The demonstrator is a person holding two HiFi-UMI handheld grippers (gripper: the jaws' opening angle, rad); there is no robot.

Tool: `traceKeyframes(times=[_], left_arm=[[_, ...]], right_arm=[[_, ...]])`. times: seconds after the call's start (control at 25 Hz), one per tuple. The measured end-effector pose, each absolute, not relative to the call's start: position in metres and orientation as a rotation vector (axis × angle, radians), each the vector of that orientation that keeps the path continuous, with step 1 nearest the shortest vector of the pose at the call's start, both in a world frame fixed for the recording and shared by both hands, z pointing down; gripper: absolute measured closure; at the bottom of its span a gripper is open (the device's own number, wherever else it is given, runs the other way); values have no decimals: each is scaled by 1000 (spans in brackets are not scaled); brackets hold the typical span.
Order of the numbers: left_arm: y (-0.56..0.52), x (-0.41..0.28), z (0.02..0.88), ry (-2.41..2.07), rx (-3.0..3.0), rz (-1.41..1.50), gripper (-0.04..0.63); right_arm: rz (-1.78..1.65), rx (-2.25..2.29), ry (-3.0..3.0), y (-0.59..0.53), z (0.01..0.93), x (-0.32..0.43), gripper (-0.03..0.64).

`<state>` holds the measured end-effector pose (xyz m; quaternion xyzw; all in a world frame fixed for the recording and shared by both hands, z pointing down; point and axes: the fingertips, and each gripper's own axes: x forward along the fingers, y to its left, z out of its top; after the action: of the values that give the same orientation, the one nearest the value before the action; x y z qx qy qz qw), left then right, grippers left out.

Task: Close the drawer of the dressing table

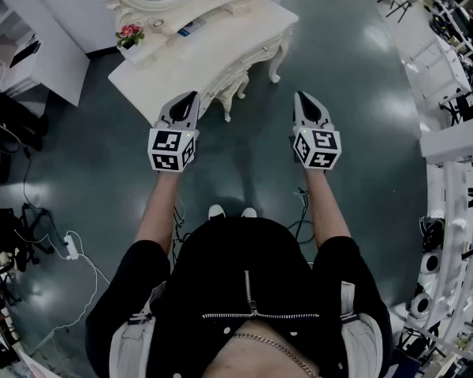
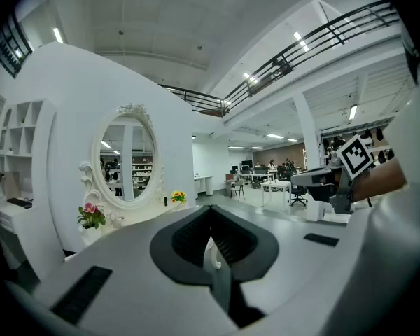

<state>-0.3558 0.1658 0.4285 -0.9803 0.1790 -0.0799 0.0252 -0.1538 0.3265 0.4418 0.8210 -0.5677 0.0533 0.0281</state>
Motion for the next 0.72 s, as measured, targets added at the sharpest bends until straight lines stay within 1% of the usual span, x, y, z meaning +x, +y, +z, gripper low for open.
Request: traceKeyframes(times=[0.16, 0.4, 0.72], left_arm=[[172, -346, 427, 560, -3031, -250, 574], [190, -332, 433, 585, -3013, -276, 574], [200, -311, 442, 615, -3000, -301, 574]], right_arm=[[130, 2491, -1810, 332, 440, -153, 612], [148, 2362, -1758, 342, 461, -145, 609], [226, 2376, -1797, 342, 475, -121, 611]])
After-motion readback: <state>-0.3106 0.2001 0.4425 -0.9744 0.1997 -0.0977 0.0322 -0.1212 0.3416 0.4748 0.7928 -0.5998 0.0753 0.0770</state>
